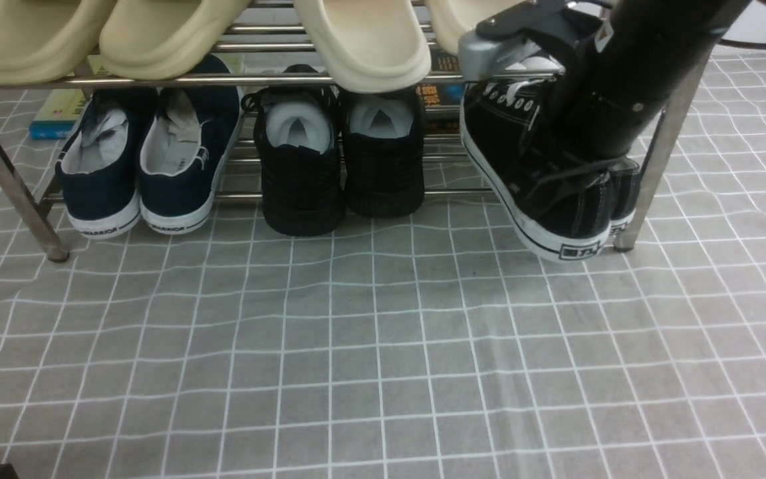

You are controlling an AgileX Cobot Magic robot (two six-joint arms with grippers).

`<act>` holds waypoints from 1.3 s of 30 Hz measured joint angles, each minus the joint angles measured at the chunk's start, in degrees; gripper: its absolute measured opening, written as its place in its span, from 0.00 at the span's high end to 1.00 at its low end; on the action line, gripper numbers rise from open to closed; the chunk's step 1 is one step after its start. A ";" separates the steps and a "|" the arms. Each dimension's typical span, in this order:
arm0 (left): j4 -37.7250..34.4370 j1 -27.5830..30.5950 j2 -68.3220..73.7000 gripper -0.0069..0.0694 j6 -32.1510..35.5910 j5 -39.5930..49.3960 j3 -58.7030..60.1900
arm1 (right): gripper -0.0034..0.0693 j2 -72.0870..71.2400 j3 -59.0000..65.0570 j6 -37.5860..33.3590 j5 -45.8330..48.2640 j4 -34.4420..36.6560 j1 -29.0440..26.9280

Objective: Take the shoes off the shelf with your hand from the grey coffee tablecloth.

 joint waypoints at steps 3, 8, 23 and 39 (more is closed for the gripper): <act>0.00 0.00 0.00 0.59 0.00 0.00 0.00 | 0.93 -3.31 3.07 1.07 -0.05 1.65 0.00; 0.00 0.00 0.00 0.59 0.00 0.00 0.00 | 0.93 -8.58 10.25 1.25 -0.16 3.35 0.00; 0.00 0.00 0.00 0.59 0.00 0.00 0.00 | 0.93 -11.95 30.19 5.64 -15.20 7.39 10.84; 0.00 0.00 0.00 0.59 0.00 0.00 0.00 | 0.91 -2.10 30.39 13.84 -28.13 1.21 11.93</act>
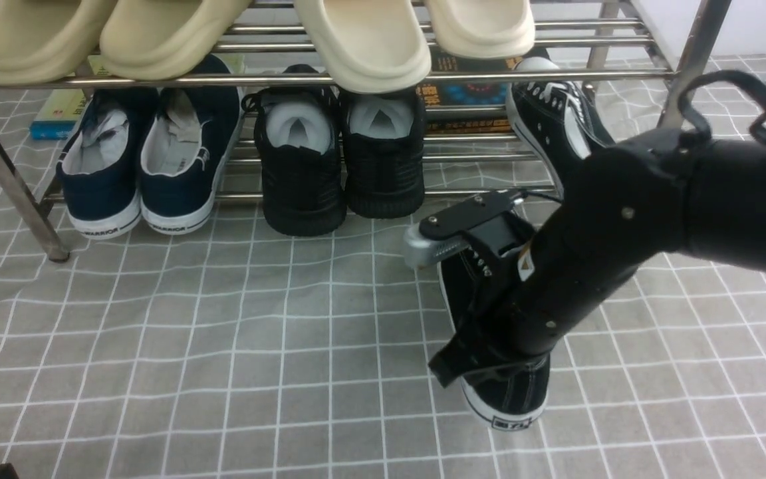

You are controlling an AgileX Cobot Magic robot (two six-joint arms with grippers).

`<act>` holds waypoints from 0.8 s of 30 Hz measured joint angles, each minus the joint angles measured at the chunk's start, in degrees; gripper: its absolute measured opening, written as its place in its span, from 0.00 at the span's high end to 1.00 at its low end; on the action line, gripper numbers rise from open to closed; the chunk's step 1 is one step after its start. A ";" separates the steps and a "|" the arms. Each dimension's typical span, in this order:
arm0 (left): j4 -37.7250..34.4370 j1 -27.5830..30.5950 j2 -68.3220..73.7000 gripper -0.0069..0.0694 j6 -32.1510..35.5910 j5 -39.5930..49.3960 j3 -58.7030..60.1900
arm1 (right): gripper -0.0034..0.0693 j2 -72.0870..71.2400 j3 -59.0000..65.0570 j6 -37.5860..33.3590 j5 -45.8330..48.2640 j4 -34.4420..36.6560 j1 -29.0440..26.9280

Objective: Take the shoes off the shelf with your hand from the grey coffee tablecloth.

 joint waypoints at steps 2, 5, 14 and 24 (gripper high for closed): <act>0.00 0.00 0.00 0.59 0.00 0.00 0.00 | 0.90 0.38 0.04 0.00 -0.39 0.16 0.00; 0.00 0.00 0.00 0.59 0.00 0.00 0.00 | 0.81 0.95 0.04 0.00 -0.84 0.19 0.00; 0.00 0.00 0.00 0.59 0.00 0.00 0.00 | 0.33 -0.67 -7.15 -0.22 8.81 0.36 -2.49; 0.02 0.00 0.00 0.59 0.00 0.00 0.00 | 0.26 -1.74 -16.06 -0.33 7.92 -9.76 -11.32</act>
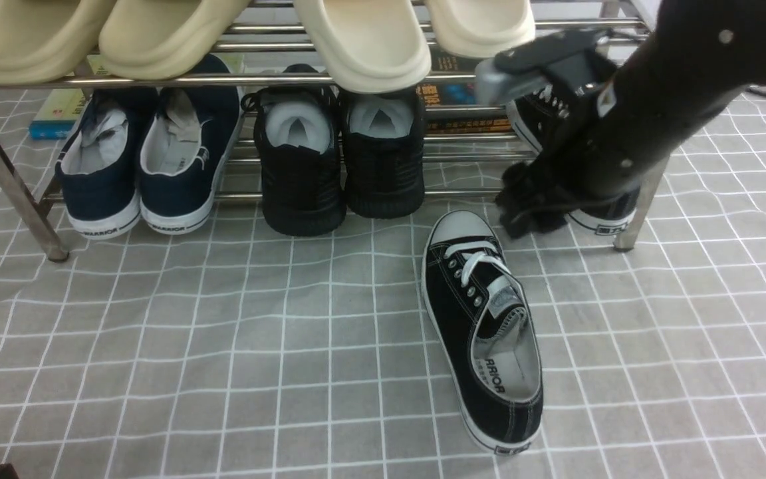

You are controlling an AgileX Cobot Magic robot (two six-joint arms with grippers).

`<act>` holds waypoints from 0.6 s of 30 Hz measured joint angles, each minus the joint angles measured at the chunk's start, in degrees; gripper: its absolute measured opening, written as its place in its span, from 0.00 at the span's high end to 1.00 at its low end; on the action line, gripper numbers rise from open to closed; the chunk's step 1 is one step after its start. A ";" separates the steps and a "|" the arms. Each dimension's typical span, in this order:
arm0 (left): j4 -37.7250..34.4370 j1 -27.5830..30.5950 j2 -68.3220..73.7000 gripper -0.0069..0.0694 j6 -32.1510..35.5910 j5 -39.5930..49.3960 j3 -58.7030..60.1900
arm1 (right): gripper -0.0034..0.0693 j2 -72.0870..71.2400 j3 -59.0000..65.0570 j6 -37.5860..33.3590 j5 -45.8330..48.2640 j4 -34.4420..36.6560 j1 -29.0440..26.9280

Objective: Take the shoes off the shelf with your hand from the grey coffee tablecloth.

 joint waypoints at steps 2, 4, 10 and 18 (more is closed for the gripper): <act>0.00 0.00 0.00 0.59 0.00 0.00 0.00 | 0.29 1.36 -0.18 0.00 -5.42 -2.67 -2.18; 0.00 0.00 0.00 0.59 0.00 0.00 0.00 | 0.30 2.22 -0.24 0.00 -7.49 -3.93 -2.93; 0.00 0.00 0.00 0.59 0.00 0.00 0.00 | 0.38 7.10 -0.25 -0.04 -12.97 -8.58 -5.41; 0.00 0.00 0.00 0.59 0.00 0.00 0.00 | 0.43 9.44 -0.39 1.29 -14.61 -10.68 -6.36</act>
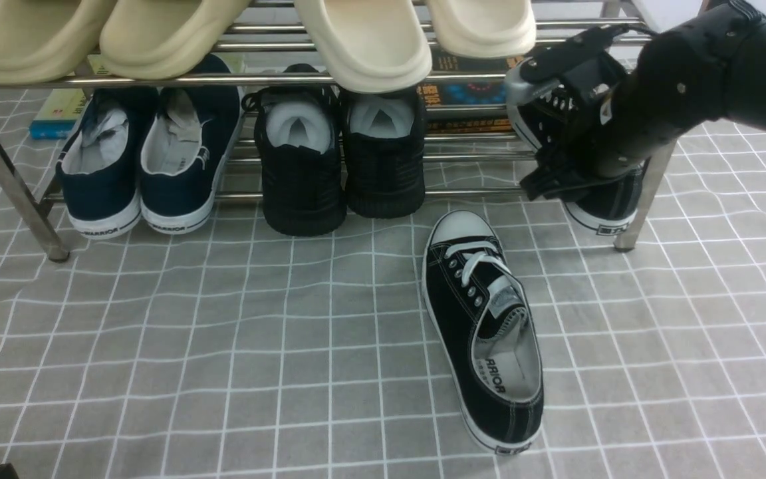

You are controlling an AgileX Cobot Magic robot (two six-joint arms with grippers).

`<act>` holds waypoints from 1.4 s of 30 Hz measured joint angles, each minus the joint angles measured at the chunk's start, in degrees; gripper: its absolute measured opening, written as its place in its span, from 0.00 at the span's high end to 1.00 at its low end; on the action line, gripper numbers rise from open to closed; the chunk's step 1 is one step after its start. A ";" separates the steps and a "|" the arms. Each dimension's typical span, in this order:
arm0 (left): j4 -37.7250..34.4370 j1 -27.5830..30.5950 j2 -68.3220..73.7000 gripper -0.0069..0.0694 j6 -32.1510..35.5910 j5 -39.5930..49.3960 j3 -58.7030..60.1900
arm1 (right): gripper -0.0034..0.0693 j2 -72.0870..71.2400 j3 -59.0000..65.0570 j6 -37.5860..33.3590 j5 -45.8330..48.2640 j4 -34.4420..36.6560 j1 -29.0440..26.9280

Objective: Take the shoes off the shelf with your hand from the grey coffee tablecloth.

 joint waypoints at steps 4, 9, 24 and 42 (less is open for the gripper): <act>0.00 0.00 0.00 0.59 0.00 0.00 0.00 | 0.43 -1.26 -1.12 2.20 2.35 -0.21 0.00; 0.00 0.00 0.00 0.59 0.00 0.00 0.00 | 0.43 -2.87 -3.64 4.04 5.31 -0.97 -0.11; 0.00 0.00 0.00 0.59 0.00 0.00 0.00 | 0.43 3.06 -4.01 4.49 5.73 -1.75 -0.11; 0.00 0.00 0.00 0.59 0.00 0.05 0.00 | 0.95 -7.47 -3.72 4.07 29.63 4.71 0.07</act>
